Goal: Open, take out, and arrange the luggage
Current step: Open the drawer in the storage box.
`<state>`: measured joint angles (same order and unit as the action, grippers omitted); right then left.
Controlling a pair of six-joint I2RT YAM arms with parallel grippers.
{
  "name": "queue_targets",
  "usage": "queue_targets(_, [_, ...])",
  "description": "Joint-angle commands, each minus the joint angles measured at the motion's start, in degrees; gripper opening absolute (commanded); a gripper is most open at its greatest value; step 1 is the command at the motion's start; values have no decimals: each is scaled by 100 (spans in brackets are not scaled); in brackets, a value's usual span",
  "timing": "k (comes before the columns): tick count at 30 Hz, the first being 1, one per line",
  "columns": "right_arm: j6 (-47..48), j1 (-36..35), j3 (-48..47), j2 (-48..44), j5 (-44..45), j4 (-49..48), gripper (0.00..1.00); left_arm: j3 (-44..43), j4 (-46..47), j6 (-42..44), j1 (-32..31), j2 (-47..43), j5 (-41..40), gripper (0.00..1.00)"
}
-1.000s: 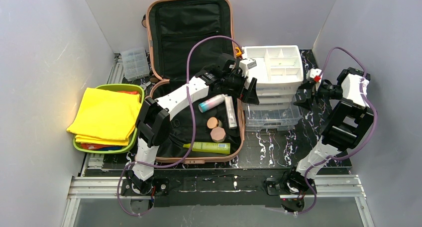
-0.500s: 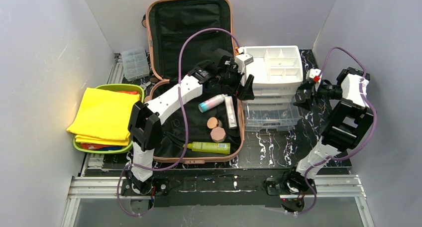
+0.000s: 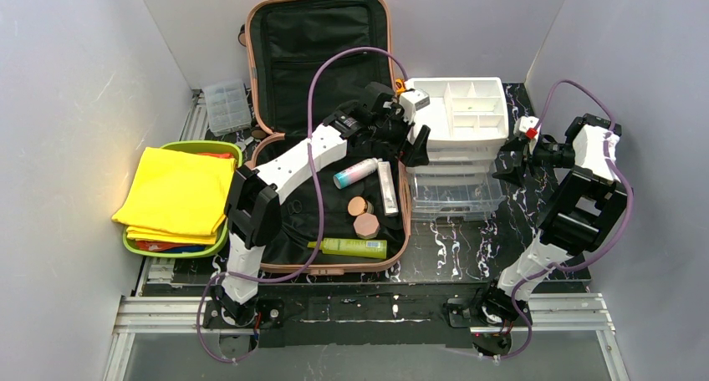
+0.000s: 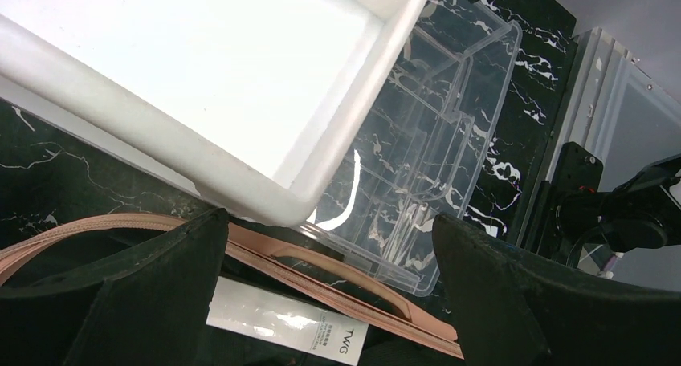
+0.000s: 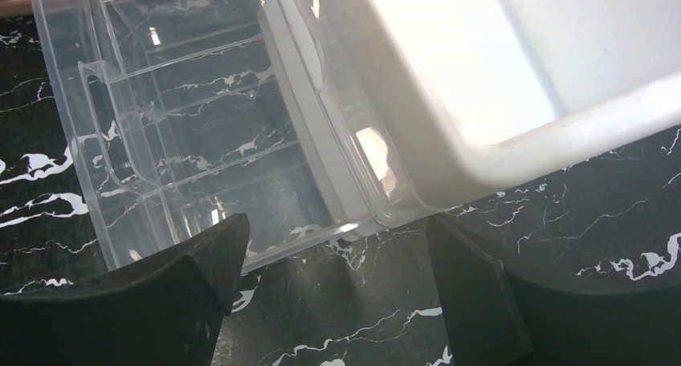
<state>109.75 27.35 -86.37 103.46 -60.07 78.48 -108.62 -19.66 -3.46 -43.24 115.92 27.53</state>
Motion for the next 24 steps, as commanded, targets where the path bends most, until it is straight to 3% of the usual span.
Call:
queue_targets(1, [48,-68,64,-253,-110,300,90,-250,15,-3,-45,9,139,98])
queue_targets(9, [42,-64,50,-247,-119,300,90,130,75,-331,-117,-246,456,98])
queue_targets(24, [-4,-64,87,-325,-177,305,89,79,147,-698,-165,-158,667,98])
